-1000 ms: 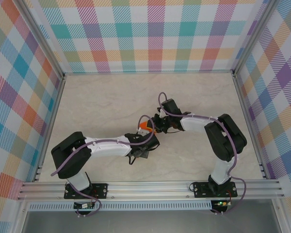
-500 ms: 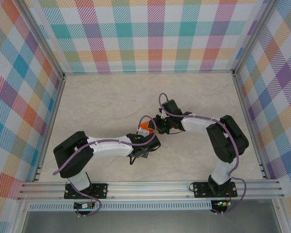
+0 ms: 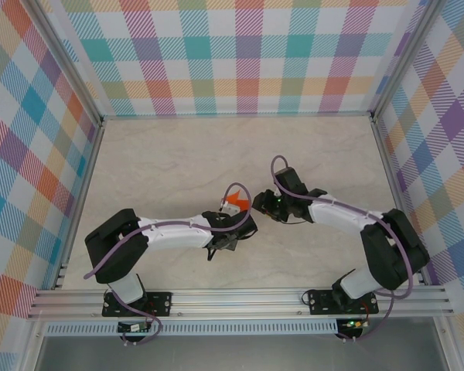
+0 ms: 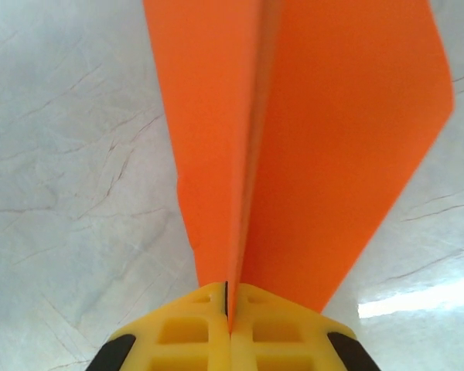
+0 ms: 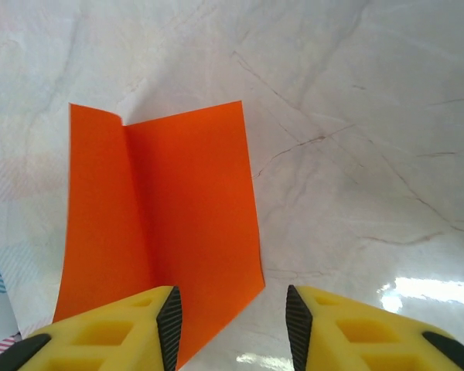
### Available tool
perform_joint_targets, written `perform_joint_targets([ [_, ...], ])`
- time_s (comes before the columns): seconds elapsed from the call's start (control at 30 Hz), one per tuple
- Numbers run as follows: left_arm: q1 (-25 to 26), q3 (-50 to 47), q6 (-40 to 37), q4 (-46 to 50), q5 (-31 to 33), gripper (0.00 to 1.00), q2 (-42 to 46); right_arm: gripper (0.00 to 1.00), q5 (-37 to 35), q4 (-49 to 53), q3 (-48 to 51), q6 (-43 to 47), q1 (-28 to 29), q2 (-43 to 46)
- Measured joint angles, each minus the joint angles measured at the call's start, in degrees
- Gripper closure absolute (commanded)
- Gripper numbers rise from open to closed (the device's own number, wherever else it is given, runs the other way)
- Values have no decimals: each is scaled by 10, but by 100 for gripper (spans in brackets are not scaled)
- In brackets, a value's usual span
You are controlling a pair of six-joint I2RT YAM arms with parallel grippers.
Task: Fold a paper plane with a square sheet of paper (pick it up from the middle)
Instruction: Fourth fold the wing at the center of the table.
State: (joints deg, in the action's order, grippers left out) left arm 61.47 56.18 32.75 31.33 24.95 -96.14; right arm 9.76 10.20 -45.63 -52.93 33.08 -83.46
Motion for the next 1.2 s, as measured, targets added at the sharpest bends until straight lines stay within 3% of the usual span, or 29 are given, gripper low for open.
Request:
perform_joint_targets([
  [0.23, 0, 3, -52, -8, -19, 100, 6, 52, -38, 33, 17, -2, -16, 60],
  [0.47, 0, -9, -84, -19, -50, 100, 52, 51, -49, 56, 35, -2, -21, 62],
  [0.83, 0, -51, -103, -11, -50, 100, 108, 51, -43, 54, 35, -2, -23, 57],
  [0.93, 0, -65, -107, -11, -54, 98, 108, 51, -36, 53, 35, -2, -23, 51],
  [1.2, 0, -69, -102, -15, -61, 78, 103, 50, -5, 38, 35, -2, -23, 40],
])
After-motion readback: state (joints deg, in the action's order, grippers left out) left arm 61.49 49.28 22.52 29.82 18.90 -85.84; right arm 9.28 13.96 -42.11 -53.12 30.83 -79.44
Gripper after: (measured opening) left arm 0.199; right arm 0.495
